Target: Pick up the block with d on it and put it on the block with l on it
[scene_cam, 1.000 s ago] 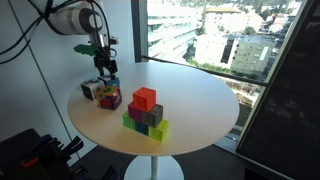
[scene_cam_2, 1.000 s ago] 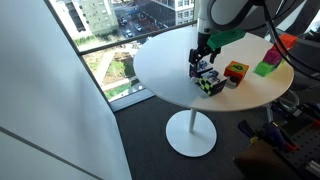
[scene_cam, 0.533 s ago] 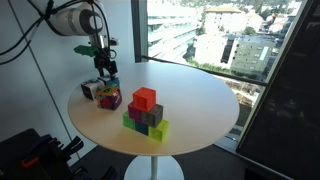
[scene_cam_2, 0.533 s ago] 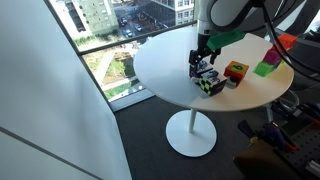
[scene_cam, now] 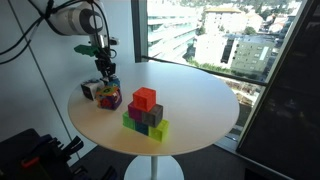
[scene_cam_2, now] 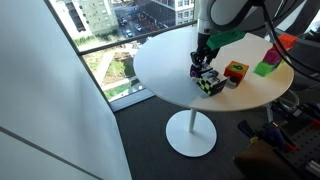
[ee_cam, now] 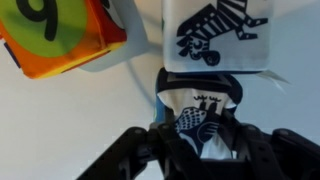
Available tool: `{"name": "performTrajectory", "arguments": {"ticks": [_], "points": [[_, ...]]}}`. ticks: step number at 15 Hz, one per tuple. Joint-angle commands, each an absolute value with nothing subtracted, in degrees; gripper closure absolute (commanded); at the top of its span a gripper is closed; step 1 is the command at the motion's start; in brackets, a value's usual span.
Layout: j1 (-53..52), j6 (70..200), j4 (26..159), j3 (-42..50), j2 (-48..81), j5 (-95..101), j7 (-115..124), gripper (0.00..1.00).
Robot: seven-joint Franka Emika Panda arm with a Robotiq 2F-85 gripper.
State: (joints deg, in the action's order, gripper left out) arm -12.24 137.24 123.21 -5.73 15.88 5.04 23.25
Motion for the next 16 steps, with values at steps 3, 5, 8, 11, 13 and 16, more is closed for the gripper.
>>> {"name": "performTrajectory", "arguments": {"ticks": [3,5,8,11,13,16], "points": [[-11.9,134.7,122.7,-5.1,14.3,4.2,23.1,0.97],[-11.8,133.9,122.5,-4.8,13.7,4.4,23.2,0.96],[-11.5,132.1,122.0,-4.7,12.4,4.1,22.7,0.96],[-11.3,130.1,121.3,-4.8,10.8,4.4,22.7,0.95],[-11.2,129.0,120.8,-4.9,9.6,4.3,22.7,0.95],[-11.0,127.3,120.0,-5.1,7.8,4.2,22.3,0.94]]}}
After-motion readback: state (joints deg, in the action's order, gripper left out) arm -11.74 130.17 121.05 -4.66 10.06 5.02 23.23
